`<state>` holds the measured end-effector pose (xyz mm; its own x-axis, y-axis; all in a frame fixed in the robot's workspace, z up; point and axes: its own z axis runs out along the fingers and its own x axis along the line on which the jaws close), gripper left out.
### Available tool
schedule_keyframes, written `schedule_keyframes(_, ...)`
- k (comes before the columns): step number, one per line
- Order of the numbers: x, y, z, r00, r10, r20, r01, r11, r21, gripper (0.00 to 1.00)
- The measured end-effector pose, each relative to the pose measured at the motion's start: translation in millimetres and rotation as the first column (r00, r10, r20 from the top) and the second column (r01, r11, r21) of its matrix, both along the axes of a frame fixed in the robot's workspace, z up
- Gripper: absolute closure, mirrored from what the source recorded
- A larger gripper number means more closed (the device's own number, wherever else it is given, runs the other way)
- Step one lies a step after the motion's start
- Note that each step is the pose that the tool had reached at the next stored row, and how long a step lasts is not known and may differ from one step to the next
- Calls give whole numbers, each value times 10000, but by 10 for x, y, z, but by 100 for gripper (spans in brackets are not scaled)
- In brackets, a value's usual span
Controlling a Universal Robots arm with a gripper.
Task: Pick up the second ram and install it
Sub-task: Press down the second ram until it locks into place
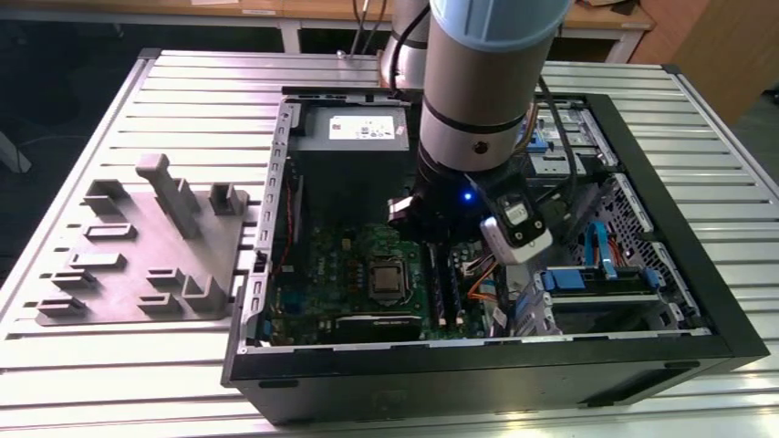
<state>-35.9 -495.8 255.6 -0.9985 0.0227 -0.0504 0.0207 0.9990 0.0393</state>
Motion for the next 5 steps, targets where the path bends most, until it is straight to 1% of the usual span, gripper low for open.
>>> schedule_keyframes(5,0,0,16,10000,0,0,0,10000,-1,90)
